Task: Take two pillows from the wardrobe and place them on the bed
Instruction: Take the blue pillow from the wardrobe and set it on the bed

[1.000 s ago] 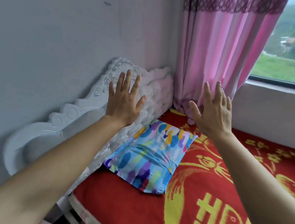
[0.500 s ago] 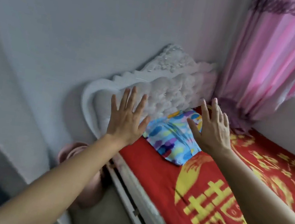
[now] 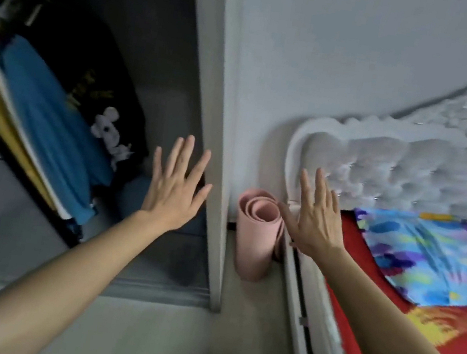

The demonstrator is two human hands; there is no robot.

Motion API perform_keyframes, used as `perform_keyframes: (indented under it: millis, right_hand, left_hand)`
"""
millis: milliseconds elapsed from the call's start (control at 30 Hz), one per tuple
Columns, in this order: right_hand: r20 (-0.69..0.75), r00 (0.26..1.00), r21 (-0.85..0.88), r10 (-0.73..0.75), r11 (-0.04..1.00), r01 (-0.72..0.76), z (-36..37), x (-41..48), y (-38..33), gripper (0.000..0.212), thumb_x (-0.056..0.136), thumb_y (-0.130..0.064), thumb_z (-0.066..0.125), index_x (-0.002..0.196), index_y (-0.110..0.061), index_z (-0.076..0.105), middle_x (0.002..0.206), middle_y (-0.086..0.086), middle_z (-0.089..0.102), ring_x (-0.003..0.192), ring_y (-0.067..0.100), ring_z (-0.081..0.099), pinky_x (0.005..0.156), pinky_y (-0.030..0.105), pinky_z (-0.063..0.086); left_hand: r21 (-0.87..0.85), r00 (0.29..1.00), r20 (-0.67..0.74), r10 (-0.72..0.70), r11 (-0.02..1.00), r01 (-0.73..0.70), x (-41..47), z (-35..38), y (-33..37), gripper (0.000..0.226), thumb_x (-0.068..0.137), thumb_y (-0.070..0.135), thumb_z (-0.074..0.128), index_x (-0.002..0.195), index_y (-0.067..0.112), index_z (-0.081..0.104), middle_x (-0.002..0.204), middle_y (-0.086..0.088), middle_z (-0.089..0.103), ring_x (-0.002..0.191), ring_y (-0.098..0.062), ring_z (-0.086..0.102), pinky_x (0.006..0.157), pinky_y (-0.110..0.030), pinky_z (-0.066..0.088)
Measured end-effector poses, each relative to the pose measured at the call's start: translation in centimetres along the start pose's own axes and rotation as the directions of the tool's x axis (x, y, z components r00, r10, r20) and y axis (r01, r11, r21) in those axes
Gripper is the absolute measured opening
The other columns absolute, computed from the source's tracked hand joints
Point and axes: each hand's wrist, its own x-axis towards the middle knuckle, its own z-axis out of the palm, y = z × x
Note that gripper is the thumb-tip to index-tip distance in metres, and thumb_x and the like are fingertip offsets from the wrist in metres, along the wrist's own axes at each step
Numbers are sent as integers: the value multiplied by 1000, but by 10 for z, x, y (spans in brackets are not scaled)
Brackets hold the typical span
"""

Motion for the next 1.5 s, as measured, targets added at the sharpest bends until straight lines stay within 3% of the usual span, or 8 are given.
perform_keyframes:
  millis: [100,233,400,533,800,933,1300,1500]
  right_hand:
    - [29,998,29,-50,998,49,16,3,-61,84,93,-64,32,157,-20,2,163,20,2,150,35,11,120,49,17]
    - [4,991,31,-131,991,131,38,18,-152,83,95,-59,41,157,-21,1,163,19,-3,151,34,6,121,49,15]
    - [49,982,40,-183,983,181,80,42,-272,80,95,-53,44,157,-19,6,163,21,2,149,38,13,119,51,21]
    - [112,974,20,-199,980,198,116,49,-329,80,94,-53,45,157,-18,8,163,21,6,149,38,16,119,51,21]
    - [179,972,-43,-154,986,164,174,100,-338,83,93,-53,47,157,-19,7,163,19,10,149,36,17,119,50,23]
    - [152,982,-43,-113,992,121,207,156,-327,83,91,-50,52,156,-14,14,160,24,17,145,40,25,116,52,25]
    - [201,970,-8,-139,990,143,293,262,-339,83,94,-51,48,156,-13,9,161,24,12,147,39,18,119,52,17]
    - [276,955,-8,-110,993,117,365,278,-351,84,91,-49,51,155,-10,13,159,27,15,145,41,21,118,53,19]
  left_hand:
    - [56,994,31,-102,993,100,-34,2,-64,68,96,49,37,153,17,17,160,-21,4,148,-37,4,113,-66,12]
    - [83,985,52,-167,983,162,-65,5,-153,70,97,49,39,154,18,14,160,-21,3,147,-37,3,113,-66,10]
    - [112,977,76,-198,976,189,-97,15,-265,73,95,51,40,154,18,12,160,-20,2,148,-36,1,114,-65,10]
    - [109,974,127,-188,979,175,-107,38,-324,71,96,52,36,154,18,12,161,-19,-1,148,-35,1,114,-64,12]
    - [26,957,238,-168,986,167,-62,114,-362,69,97,54,29,154,18,12,161,-17,-1,148,-34,2,114,-64,12]
    - [25,962,239,-131,991,129,-9,148,-368,68,97,52,32,154,18,15,161,-18,4,148,-34,6,113,-64,15]
    - [30,977,189,-95,995,91,79,232,-405,67,94,48,39,150,15,26,158,-21,18,145,-37,18,112,-63,20]
    - [-67,953,295,-74,993,97,80,306,-426,69,93,47,39,151,14,22,159,-21,10,146,-38,11,113,-63,16]
